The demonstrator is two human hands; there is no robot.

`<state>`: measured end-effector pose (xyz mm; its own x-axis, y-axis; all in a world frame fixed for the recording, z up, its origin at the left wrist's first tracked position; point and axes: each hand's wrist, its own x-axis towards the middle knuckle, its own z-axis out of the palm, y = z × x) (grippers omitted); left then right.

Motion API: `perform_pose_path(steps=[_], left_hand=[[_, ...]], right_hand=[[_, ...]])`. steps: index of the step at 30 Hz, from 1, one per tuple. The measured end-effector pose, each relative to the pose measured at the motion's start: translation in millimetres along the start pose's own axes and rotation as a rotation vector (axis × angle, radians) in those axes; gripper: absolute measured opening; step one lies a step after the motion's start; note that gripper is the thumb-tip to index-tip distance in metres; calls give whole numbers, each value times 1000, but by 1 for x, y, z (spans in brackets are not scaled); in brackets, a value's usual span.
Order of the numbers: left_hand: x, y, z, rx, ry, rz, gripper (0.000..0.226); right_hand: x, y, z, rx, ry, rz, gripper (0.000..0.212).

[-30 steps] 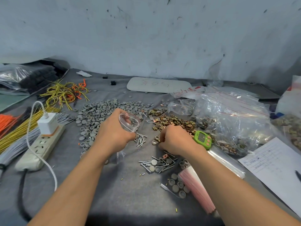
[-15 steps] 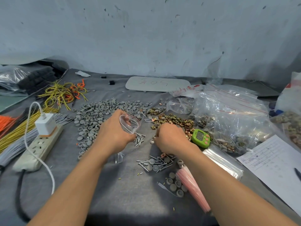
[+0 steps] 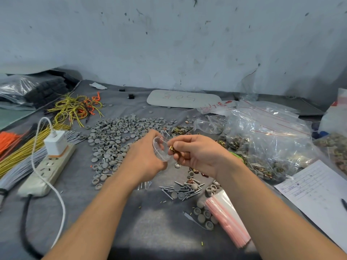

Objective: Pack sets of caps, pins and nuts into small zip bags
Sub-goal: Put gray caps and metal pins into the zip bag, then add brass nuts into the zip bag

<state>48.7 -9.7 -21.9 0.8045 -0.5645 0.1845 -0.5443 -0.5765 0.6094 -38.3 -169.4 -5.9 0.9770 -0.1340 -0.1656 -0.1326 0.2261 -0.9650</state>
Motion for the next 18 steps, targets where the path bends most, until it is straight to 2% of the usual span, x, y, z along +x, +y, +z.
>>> perform_pose_path(steps=[4,8,13,18], left_hand=[[-3,3,0,32,-21,29,53],[-4,5,0,87,-42,19,56],[-4,6,0,70,-43,43,52],[-4,7,0,61,-46,47,52]], right_hand=[[0,2,0,-101,69,-70,29],[0,4,1,-254,164,-171,38],[-3,3,3,-356,200,-251,40],[-6,2,12,-593,309,-273,25]])
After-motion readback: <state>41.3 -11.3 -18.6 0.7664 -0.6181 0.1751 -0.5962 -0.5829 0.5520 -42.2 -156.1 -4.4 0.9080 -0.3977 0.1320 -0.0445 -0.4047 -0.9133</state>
